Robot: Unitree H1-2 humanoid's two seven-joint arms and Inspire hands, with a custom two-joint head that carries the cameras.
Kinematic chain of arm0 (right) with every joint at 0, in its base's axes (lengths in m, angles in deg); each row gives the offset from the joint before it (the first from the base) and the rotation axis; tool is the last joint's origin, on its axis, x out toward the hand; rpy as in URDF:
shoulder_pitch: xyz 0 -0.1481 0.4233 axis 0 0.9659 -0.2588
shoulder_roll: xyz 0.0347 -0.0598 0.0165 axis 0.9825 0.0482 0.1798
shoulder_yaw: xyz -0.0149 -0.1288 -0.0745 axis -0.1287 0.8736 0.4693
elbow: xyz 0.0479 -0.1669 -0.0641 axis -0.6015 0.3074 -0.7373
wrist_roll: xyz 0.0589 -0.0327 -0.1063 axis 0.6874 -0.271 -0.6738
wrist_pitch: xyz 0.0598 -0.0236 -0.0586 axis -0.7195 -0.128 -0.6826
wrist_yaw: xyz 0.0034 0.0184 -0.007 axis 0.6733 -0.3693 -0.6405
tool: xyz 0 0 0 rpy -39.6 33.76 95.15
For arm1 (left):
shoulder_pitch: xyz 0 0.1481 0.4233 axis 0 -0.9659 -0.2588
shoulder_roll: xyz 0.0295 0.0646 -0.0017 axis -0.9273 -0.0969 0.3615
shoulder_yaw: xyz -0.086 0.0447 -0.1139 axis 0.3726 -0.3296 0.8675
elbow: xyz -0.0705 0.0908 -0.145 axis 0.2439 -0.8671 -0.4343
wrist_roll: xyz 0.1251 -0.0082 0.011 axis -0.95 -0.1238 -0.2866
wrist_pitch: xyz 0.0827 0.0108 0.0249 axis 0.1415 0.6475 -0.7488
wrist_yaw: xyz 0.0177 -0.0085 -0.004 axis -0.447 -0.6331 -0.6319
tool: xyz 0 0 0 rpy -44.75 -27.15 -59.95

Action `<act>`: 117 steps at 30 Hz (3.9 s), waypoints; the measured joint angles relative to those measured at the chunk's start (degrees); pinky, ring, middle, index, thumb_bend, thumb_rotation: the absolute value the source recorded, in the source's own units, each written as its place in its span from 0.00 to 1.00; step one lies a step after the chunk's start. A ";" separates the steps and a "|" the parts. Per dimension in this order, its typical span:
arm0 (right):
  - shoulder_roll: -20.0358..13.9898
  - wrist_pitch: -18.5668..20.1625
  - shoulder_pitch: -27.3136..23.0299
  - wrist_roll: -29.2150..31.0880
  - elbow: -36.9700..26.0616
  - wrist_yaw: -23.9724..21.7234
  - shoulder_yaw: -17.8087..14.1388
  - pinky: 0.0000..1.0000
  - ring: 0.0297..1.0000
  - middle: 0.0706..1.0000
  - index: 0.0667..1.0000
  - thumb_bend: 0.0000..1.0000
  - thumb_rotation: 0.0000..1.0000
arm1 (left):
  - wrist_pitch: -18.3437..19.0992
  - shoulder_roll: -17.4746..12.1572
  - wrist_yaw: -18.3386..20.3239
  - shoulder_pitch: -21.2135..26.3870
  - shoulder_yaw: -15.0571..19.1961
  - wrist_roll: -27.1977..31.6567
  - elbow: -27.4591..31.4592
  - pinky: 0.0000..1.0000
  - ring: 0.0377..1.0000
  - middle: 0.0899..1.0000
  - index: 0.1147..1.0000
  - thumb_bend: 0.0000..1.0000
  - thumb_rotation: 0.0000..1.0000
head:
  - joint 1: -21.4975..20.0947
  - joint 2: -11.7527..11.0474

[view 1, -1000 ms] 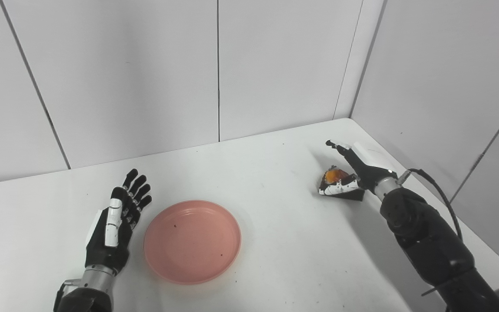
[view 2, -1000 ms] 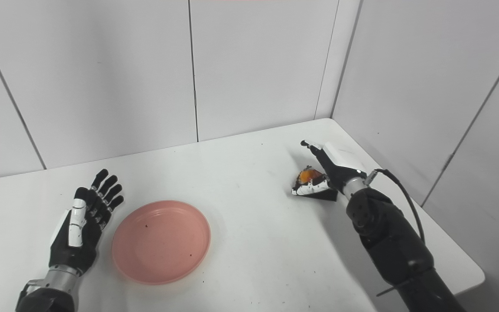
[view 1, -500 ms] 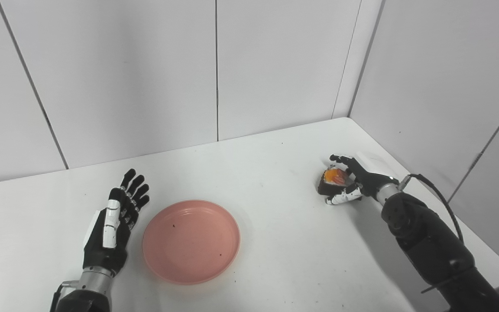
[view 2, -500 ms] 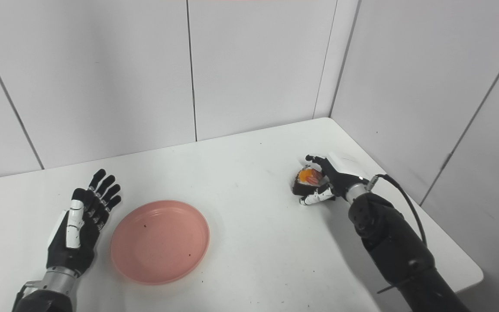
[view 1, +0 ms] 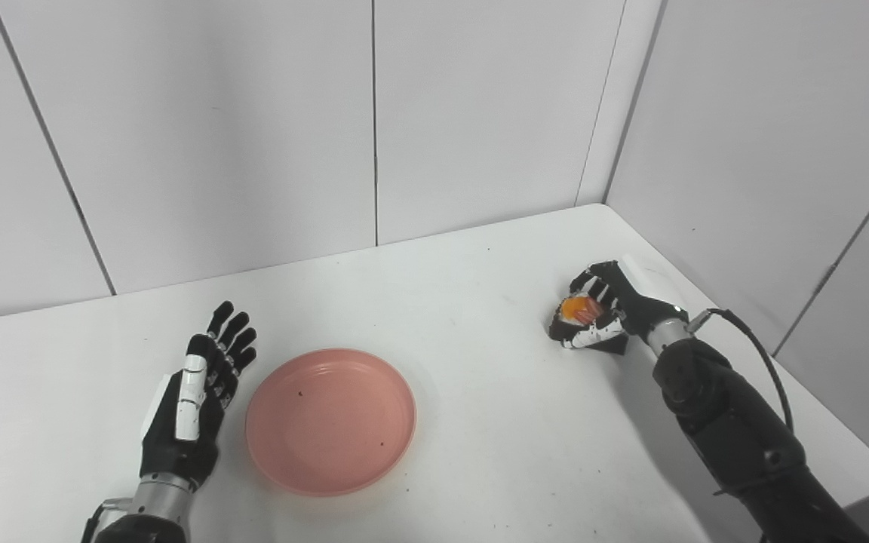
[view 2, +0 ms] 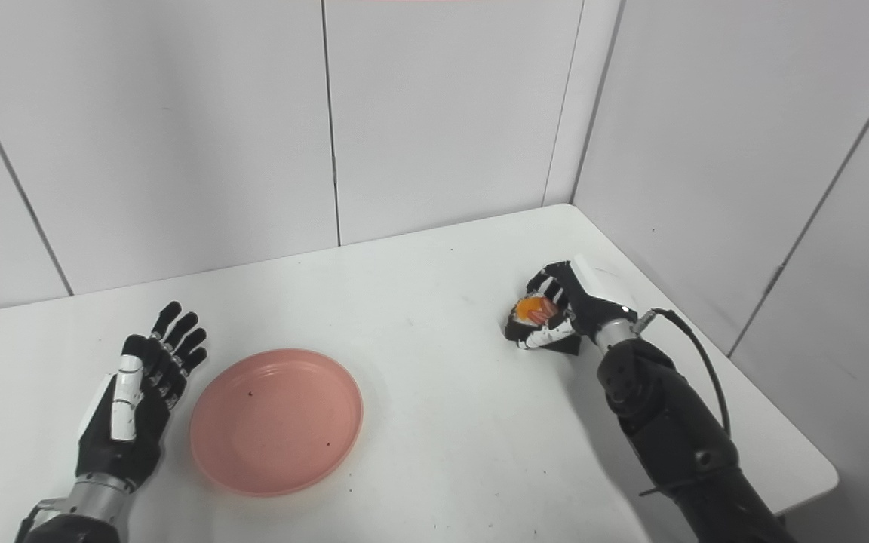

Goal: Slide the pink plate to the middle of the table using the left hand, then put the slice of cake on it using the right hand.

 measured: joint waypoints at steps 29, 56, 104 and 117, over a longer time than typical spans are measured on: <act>7.82 -8.74 2.63 5.06 -19.47 2.26 -0.30 0.35 0.40 0.40 0.50 0.52 0.00 | -0.29 0.92 -4.55 -1.53 -2.61 -6.03 2.40 0.98 0.97 0.99 0.99 0.65 1.00 | 21.96 6.59; 20.32 -14.31 -2.20 1.35 -20.57 -7.98 13.85 0.25 0.29 0.36 0.49 0.52 0.00 | 5.47 6.37 -11.53 -7.80 -2.73 -7.13 11.13 0.99 0.99 1.00 1.00 0.65 1.00 | 32.08 12.13; 17.85 -17.96 1.69 -2.21 -18.09 -14.00 14.95 1.00 1.00 1.00 0.99 0.84 0.86 | 10.11 5.25 -10.20 -11.38 -2.97 -4.45 16.91 1.00 1.00 1.00 1.00 0.68 1.00 | 27.34 14.06; 30.61 -17.59 9.37 24.88 -15.14 -9.12 2.79 1.00 1.00 1.00 1.00 0.71 0.92 | 11.00 3.05 -8.17 -12.48 -2.71 -2.73 18.64 1.00 1.00 1.00 1.00 0.66 1.00 | 27.24 13.18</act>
